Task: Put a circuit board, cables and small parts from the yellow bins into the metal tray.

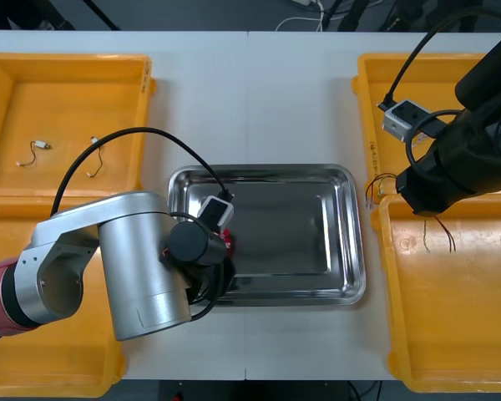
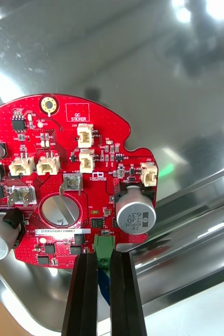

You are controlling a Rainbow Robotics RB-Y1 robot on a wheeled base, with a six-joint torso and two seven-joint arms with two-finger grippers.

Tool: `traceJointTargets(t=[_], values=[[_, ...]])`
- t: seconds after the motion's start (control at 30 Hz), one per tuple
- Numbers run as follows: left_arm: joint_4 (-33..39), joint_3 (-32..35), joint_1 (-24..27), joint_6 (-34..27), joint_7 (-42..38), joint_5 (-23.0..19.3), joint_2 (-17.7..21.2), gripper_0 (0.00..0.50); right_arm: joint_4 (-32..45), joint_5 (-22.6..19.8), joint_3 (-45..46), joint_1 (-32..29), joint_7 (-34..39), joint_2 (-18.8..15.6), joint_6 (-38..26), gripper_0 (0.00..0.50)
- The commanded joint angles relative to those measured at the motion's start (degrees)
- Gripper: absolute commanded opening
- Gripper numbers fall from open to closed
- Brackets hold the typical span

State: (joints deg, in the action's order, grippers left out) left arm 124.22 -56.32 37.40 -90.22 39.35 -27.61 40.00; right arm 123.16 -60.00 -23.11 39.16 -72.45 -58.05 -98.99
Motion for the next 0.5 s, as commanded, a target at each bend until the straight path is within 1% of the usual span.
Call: traceJointTargets(t=[0.03,0.27,0.5], values=[[-0.38,-1.87,2.15,1.45,-6.13,0.98,-1.41,0.000,0.41,0.58,-0.53,2.06,0.38,0.30,-0.15,0.000],[-2.67,-3.54,2.06,4.88,-7.44,1.68,-1.41,0.000,0.41,0.41,-0.53,2.06,0.38,0.39,-0.15,0.000],[-3.11,-3.54,1.97,5.76,-8.32,1.59,-2.03,0.000,0.41,0.50,-0.62,2.06,0.38,0.30,-0.24,0.000]])
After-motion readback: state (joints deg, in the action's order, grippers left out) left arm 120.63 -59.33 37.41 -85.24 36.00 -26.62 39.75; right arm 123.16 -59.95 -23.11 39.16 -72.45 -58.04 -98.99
